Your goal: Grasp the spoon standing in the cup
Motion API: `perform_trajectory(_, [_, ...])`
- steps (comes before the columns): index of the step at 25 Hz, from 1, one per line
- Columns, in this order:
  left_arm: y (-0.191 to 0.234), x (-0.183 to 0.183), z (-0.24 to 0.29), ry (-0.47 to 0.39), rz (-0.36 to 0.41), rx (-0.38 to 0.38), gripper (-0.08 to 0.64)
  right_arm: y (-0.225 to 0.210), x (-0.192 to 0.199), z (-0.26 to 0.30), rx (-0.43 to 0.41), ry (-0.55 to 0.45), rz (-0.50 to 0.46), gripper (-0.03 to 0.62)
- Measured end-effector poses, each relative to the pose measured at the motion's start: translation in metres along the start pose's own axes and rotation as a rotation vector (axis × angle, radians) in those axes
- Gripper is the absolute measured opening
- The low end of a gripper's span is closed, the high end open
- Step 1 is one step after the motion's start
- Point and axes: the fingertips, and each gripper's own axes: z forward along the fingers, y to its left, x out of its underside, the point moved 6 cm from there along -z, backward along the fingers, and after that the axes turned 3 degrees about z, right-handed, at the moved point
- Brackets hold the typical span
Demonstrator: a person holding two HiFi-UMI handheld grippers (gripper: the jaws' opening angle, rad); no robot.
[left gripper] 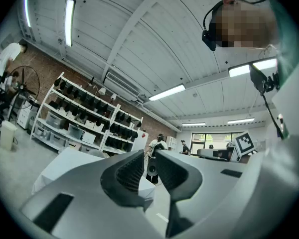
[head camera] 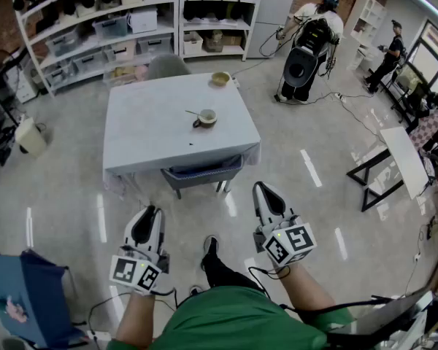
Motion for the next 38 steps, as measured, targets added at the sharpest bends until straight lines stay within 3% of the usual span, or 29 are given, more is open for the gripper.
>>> perform_trajectory(5, [-0.031,0.008,-0.039,0.024,-0.019,0.011,0.081,0.018,0.009,-0.059,0.007,0.001,0.001,0.023])
perform_trajectory(9, [-0.077,0.002,-0.054,0.039,0.022,-0.008,0.081,0.007,0.000,-0.100,-0.005,-0.024,0.024,0.023])
perform_trajectory(18, [-0.178,-0.004,-0.012,0.049,0.058,-0.059,0.081,-0.064,-0.026,-0.153,-0.086,-0.045,0.062,0.023])
perform_trajectory(24, [-0.221,0.000,0.002,0.028,0.080,-0.118,0.081,-0.111,-0.035,-0.173,-0.122,-0.050,0.063,0.023])
perform_trajectory(31, [-0.243,0.012,0.026,0.016,0.106,-0.162,0.081,-0.151,-0.033,-0.165,-0.158,-0.053,0.073,0.023])
perform_trajectory(38, [-0.208,-0.002,0.064,-0.022,0.120,-0.184,0.081,-0.166,-0.031,-0.129,-0.156,-0.043,0.073,0.023])
